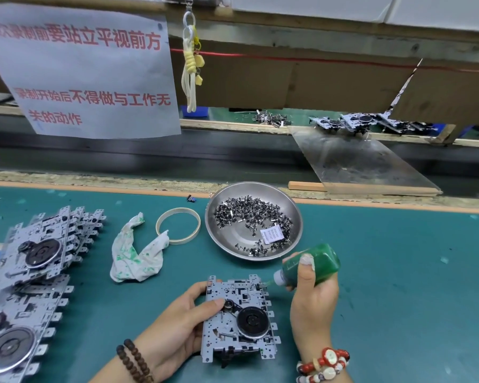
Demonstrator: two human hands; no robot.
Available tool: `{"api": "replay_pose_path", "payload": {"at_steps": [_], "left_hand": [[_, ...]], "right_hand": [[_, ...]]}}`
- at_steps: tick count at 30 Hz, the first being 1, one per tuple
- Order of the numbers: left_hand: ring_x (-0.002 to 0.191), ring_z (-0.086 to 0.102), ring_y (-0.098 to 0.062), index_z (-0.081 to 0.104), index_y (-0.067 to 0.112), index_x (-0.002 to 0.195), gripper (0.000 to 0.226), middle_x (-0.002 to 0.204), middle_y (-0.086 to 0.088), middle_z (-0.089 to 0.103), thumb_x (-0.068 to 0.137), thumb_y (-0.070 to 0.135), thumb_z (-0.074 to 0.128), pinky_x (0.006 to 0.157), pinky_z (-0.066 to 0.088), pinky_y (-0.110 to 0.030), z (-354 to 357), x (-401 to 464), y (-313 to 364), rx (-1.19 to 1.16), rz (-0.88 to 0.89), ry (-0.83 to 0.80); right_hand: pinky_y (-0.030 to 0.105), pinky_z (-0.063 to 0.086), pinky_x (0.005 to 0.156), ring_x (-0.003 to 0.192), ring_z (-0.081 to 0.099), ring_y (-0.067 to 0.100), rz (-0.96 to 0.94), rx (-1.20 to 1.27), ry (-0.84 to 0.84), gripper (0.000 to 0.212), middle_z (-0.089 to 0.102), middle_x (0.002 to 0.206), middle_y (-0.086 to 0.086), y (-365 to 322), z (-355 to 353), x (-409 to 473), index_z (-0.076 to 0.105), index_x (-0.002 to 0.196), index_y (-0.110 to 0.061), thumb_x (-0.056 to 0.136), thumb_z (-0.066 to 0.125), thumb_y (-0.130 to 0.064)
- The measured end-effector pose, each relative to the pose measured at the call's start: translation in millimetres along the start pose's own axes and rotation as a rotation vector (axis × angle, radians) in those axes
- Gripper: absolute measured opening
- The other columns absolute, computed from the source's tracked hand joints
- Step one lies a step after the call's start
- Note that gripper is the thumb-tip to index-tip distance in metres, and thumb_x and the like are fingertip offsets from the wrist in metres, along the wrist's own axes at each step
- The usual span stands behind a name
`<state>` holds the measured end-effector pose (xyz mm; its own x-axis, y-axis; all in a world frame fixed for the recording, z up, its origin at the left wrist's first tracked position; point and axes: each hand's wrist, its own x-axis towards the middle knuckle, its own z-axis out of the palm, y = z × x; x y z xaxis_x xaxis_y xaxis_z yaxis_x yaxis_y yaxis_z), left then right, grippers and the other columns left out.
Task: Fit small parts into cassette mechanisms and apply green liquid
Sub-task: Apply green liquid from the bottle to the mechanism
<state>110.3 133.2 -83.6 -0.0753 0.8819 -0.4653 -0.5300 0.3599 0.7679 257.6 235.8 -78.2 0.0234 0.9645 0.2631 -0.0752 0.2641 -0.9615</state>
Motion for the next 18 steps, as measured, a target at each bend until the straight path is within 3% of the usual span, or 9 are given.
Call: {"api": "replay_pose_path", "payload": {"at_steps": [3, 8, 10, 12, 14, 18], "left_hand": [[0.09, 0.067, -0.033, 0.049, 0.015, 0.121, 0.05, 0.105, -0.019, 0.069, 0.073, 0.015, 0.064, 0.078, 0.055, -0.046, 4.9, -2.9, -1.1, 0.072, 0.043, 0.017], [0.09, 0.067, -0.029, 0.048, 0.022, 0.121, 0.05, 0.104, -0.015, 0.07, 0.073, 0.027, 0.063, 0.079, 0.054, -0.047, 11.3, -7.4, -2.3, 0.17, 0.087, 0.006], [0.086, 0.068, -0.027, 0.049, 0.023, 0.12, 0.048, 0.103, -0.014, 0.071, 0.074, 0.03, 0.062, 0.077, 0.055, -0.044, 10.8, -8.2, -2.1, 0.167, 0.088, 0.0], [0.081, 0.068, -0.026, 0.051, 0.023, 0.117, 0.045, 0.101, -0.012, 0.071, 0.075, 0.034, 0.06, 0.072, 0.057, -0.04, 10.1, -9.5, -2.0, 0.17, 0.072, 0.001], [0.071, 0.065, -0.026, 0.055, 0.02, 0.114, 0.041, 0.095, -0.013, 0.072, 0.077, 0.037, 0.058, 0.061, 0.056, -0.034, 10.0, -9.9, -2.6, 0.17, 0.058, 0.019], [0.058, 0.064, -0.021, 0.054, 0.018, 0.114, 0.021, 0.085, -0.01, 0.072, 0.095, 0.023, 0.046, 0.048, 0.053, -0.027, 11.0, -6.8, -5.9, 0.158, 0.072, 0.088]], "right_hand": [[0.015, 0.04, 0.044, 0.046, 0.053, 0.011, 0.077, 0.095, -0.008, 0.057, 0.059, 0.054, 0.004, -7.9, -2.3, -3.1, 0.055, 0.083, -0.003, 0.069, 0.052, -0.058], [0.016, 0.039, 0.043, 0.043, 0.046, 0.009, 0.141, 0.158, -0.07, 0.031, 0.056, 0.056, -0.003, -20.5, -2.9, -14.7, 0.064, 0.07, -0.025, 0.066, 0.059, -0.055], [0.016, 0.04, 0.042, 0.043, 0.046, 0.007, 0.182, 0.174, -0.087, 0.03, 0.059, 0.058, -0.004, -21.1, -1.1, -20.6, 0.062, 0.071, -0.022, 0.068, 0.061, -0.052], [0.014, 0.038, 0.04, 0.044, 0.05, 0.006, 0.218, 0.198, -0.094, 0.029, 0.062, 0.06, -0.003, -21.2, 1.0, -25.8, 0.061, 0.074, -0.02, 0.073, 0.068, -0.048], [0.013, 0.039, 0.04, 0.046, 0.053, 0.003, 0.231, 0.198, -0.104, 0.021, 0.065, 0.06, -0.001, -24.6, 4.1, -29.2, 0.066, 0.071, -0.028, 0.073, 0.059, -0.048], [0.013, 0.04, 0.041, 0.045, 0.053, 0.001, 0.242, 0.194, -0.136, 0.024, 0.067, 0.059, -0.001, -30.6, 7.7, -33.1, 0.07, 0.067, -0.036, 0.075, 0.048, -0.044]]}}
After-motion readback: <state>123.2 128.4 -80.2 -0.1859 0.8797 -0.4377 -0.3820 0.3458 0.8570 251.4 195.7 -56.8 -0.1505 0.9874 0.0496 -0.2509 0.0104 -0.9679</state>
